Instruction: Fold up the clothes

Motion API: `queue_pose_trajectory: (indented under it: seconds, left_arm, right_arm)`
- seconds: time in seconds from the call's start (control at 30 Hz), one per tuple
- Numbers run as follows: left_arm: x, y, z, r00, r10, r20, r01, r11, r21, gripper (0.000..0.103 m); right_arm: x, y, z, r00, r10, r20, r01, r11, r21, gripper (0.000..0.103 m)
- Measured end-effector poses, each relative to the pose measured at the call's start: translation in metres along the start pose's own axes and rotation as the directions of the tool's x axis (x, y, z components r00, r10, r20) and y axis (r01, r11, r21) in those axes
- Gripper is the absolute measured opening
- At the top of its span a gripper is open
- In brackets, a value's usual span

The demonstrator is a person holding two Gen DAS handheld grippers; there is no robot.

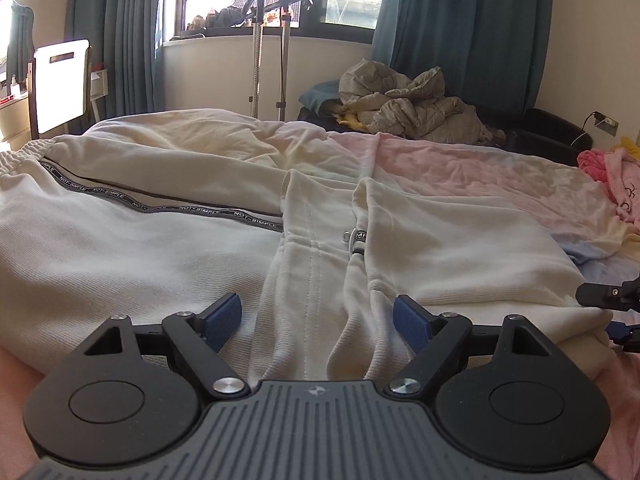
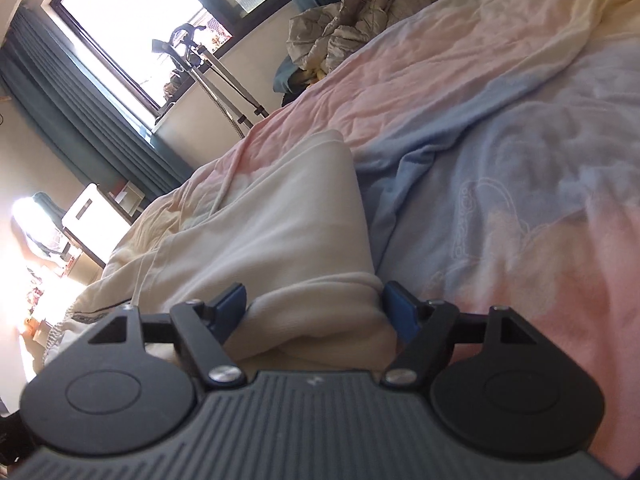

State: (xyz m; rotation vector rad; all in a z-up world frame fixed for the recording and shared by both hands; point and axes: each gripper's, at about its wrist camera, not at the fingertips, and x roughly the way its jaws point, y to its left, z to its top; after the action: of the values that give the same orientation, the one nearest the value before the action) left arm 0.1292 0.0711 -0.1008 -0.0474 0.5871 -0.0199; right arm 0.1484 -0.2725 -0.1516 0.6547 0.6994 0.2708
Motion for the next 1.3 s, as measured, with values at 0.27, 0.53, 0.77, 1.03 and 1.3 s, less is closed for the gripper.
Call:
queue_pose_trajectory:
  seconds: [0.27, 0.53, 0.77, 1.03, 1.3]
  left_arm:
    - [0.0, 0.004, 0.0, 1.0, -0.016, -0.006, 0.016, 0.999, -0.031, 0.086]
    - [-0.003, 0.006, -0.001, 1.0, -0.021, 0.008, 0.022, 0.997, -0.069, 0.086]
    - [-0.004, 0.0, -0.003, 1.0, -0.009, 0.009, 0.009, 0.999, -0.049, 0.086]
    - [-0.002, 0.003, -0.003, 1.0, -0.008, 0.009, 0.008, 0.998, -0.058, 0.086]
    - [-0.001, 0.005, -0.003, 1.0, -0.019, 0.013, 0.02, 0.997, -0.071, 0.086]
  right_arm:
    - [0.002, 0.0, 0.011, 0.991, 0.135, 0.002, -0.135, 0.988, 0.08, 0.085]
    - [-0.022, 0.022, 0.035, 0.924, 0.347, 0.163, -0.363, 0.928, 0.08, 0.085]
    - [0.008, -0.019, 0.018, 0.983, 0.178, 0.036, -0.181, 0.933, 0.312, 0.085]
    - [0.008, -0.007, 0.021, 0.979, 0.201, 0.036, -0.203, 0.941, 0.272, 0.089]
    - [0.018, -0.01, 0.019, 0.98, 0.199, -0.008, -0.187, 0.931, 0.314, 0.09]
